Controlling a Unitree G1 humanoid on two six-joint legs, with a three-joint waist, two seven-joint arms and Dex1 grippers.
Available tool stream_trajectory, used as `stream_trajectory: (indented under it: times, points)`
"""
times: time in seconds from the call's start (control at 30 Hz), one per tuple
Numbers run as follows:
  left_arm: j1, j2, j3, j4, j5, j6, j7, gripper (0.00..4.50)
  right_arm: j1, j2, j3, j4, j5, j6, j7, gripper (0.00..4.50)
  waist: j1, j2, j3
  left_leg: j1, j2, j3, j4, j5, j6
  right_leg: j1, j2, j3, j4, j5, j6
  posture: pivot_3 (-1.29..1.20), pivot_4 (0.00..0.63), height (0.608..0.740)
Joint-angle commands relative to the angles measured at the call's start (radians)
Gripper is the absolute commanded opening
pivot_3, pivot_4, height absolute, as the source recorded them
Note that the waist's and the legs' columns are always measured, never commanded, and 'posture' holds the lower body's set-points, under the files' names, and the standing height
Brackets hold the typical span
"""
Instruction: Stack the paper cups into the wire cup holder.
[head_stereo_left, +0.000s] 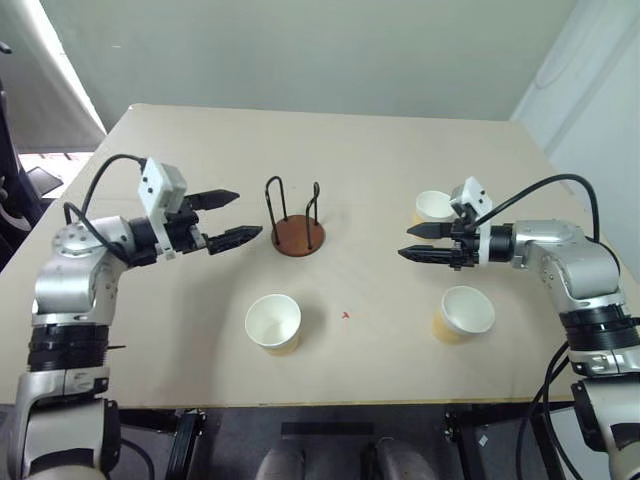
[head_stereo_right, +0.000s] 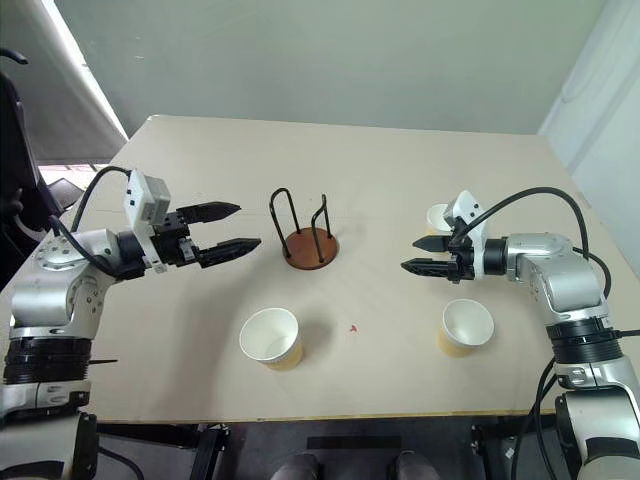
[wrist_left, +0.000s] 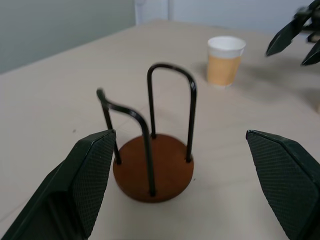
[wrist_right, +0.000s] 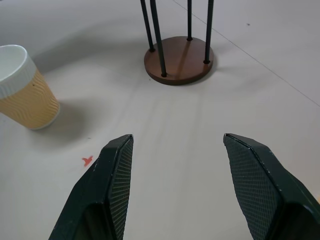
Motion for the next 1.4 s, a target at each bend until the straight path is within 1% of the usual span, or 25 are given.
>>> stream_trajectory:
  times: [0.03,0.27,0.4,0.5,0.73,0.97,1.13,1.4]
  points:
    - [0.005,0.012,0.003,-0.021,-0.019,0.018,-0.031,4.47,-0.01,-0.01,-0.02,-0.02,0.009,-0.005,0.007,2.87,0.0,0.0,0.0,0.0,0.0,0.0,0.0,0.0,0.0,0.0,0.0,0.0,0.0,0.0,0.0,0.0,0.15,0.74]
    - [-0.021,0.019,0.016,0.019,-0.054,0.062,-0.083,4.47,-0.001,-0.029,-0.031,-0.058,0.045,-0.016,0.071,2.87,0.001,0.0,0.0,0.0,0.0,0.0,0.0,0.0,0.0,0.0,0.0,0.0,0.0,0.0,0.0,0.0,0.15,0.74]
    - [-0.038,0.025,0.004,0.061,-0.01,0.008,-0.073,4.47,0.005,-0.017,-0.067,-0.08,0.084,-0.06,0.102,2.87,0.001,0.0,0.0,0.0,0.0,0.0,0.0,0.0,0.0,0.0,0.001,0.0,0.0,0.0,0.0,0.0,0.15,0.74]
    - [-0.057,0.02,0.0,0.095,0.006,-0.039,-0.083,4.47,0.011,-0.03,-0.069,-0.095,0.106,-0.064,0.134,2.87,0.001,0.0,0.0,0.0,0.0,0.0,0.0,0.0,0.0,0.0,0.001,0.0,0.0,0.0,0.0,0.0,0.15,0.74]
    - [-0.115,-0.004,-0.046,0.18,0.089,-0.169,-0.08,4.47,0.02,-0.025,-0.064,-0.101,0.093,-0.073,0.11,2.87,0.001,0.0,0.0,0.0,0.0,0.0,0.001,0.0,0.0,0.0,0.001,0.0,0.0,0.0,0.0,0.0,0.15,0.74]
    - [-0.15,-0.061,-0.086,0.22,0.114,-0.195,-0.078,4.47,0.013,-0.027,-0.057,-0.092,0.081,-0.073,0.092,2.87,0.001,0.0,0.0,0.0,0.0,0.0,0.001,0.0,0.0,0.0,0.001,0.0,0.0,0.0,0.0,0.0,0.15,0.74]
    - [-0.178,-0.102,-0.092,0.279,0.138,-0.249,-0.061,4.47,0.021,-0.031,-0.055,-0.102,0.08,-0.072,0.088,2.87,0.001,0.0,0.0,0.0,0.0,0.0,0.001,0.0,0.0,0.0,0.001,0.0,0.0,0.0,0.001,0.0,0.15,0.74]
    - [-0.226,-0.151,-0.097,0.397,0.171,-0.332,-0.051,4.47,0.041,-0.001,-0.033,-0.092,0.055,-0.111,0.069,2.87,0.001,0.0,0.0,0.0,0.0,0.001,0.001,0.0,0.0,0.0,0.001,0.0,0.0,0.0,0.001,0.0,0.15,0.74]
